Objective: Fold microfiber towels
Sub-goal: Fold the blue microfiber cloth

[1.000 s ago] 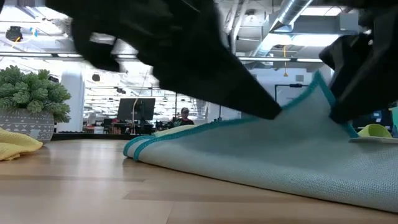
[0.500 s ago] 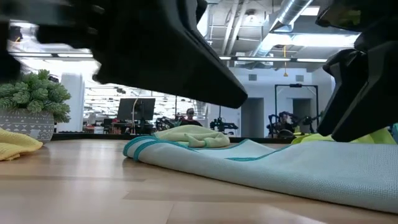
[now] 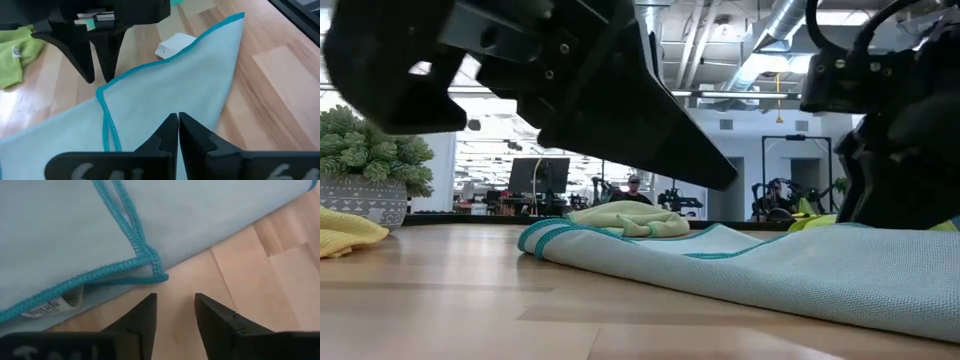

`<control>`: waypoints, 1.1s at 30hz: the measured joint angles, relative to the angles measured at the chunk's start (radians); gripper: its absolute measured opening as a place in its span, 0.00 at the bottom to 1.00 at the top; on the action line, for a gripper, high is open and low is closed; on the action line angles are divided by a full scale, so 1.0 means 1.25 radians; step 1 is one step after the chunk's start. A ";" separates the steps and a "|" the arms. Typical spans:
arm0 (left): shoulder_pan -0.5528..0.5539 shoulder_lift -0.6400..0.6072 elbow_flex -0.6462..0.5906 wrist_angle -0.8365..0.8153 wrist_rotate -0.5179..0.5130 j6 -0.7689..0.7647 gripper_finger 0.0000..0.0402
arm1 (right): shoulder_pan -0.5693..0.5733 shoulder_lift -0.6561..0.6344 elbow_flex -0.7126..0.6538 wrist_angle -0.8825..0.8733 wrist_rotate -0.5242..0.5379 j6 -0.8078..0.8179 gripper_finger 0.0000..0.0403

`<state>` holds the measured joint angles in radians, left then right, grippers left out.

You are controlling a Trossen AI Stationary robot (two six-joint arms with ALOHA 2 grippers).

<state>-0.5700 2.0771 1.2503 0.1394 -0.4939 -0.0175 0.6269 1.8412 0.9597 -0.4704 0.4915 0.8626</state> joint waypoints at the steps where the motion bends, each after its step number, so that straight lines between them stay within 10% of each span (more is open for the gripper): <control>1: 0.003 0.001 0.000 0.000 0.001 -0.006 0.02 | -0.006 -0.001 -0.005 0.011 -0.001 -0.007 0.36; 22: 0.028 0.003 0.000 -0.042 -0.038 -0.087 0.03 | 0.005 -0.009 -0.013 0.221 0.003 -0.173 0.24; 33: 0.052 0.003 0.000 0.010 -0.030 -0.088 0.35 | 0.033 -0.045 -0.012 0.247 0.004 -0.173 0.24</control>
<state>-0.5047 2.0808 1.2499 0.1524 -0.5311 -0.1275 0.6678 1.7851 0.9447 -0.1620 0.4960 0.6464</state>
